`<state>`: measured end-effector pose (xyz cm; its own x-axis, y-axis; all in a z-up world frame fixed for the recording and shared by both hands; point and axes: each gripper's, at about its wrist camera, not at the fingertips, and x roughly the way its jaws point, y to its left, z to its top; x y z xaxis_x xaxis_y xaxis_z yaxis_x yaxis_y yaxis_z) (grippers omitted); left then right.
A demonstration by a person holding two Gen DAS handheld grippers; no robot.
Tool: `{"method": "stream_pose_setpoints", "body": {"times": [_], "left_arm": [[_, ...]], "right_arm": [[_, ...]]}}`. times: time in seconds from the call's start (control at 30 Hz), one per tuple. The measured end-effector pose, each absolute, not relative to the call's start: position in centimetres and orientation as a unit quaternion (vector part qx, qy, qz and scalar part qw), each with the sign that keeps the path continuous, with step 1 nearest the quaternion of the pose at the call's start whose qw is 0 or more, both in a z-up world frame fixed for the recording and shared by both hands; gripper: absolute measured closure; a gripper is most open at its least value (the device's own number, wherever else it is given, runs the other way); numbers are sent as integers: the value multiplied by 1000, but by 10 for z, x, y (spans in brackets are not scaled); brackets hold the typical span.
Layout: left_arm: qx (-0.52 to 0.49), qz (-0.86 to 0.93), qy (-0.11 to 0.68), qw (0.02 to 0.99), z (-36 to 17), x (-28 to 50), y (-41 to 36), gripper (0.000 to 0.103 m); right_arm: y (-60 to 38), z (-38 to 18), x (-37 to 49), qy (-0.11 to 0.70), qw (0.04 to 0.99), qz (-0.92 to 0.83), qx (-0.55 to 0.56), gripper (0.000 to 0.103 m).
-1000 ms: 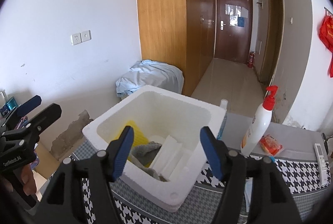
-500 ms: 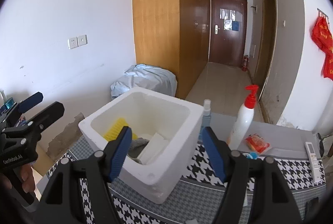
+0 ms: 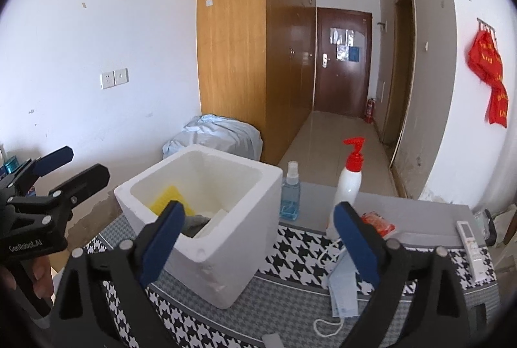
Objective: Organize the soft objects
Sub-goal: 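Move both tools back from the box toward the white plastic strip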
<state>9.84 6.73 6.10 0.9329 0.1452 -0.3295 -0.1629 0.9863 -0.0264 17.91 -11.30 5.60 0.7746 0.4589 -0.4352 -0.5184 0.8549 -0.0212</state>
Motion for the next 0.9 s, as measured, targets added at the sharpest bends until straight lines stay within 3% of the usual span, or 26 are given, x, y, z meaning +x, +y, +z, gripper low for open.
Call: {"method": "stream_pose_setpoints", "body": {"times": [0.9], "left_arm": [[-7,12,155,988,68,90,2,1]], "right_arm": [[-185,59,158,192,958,206,-54,7]]}}
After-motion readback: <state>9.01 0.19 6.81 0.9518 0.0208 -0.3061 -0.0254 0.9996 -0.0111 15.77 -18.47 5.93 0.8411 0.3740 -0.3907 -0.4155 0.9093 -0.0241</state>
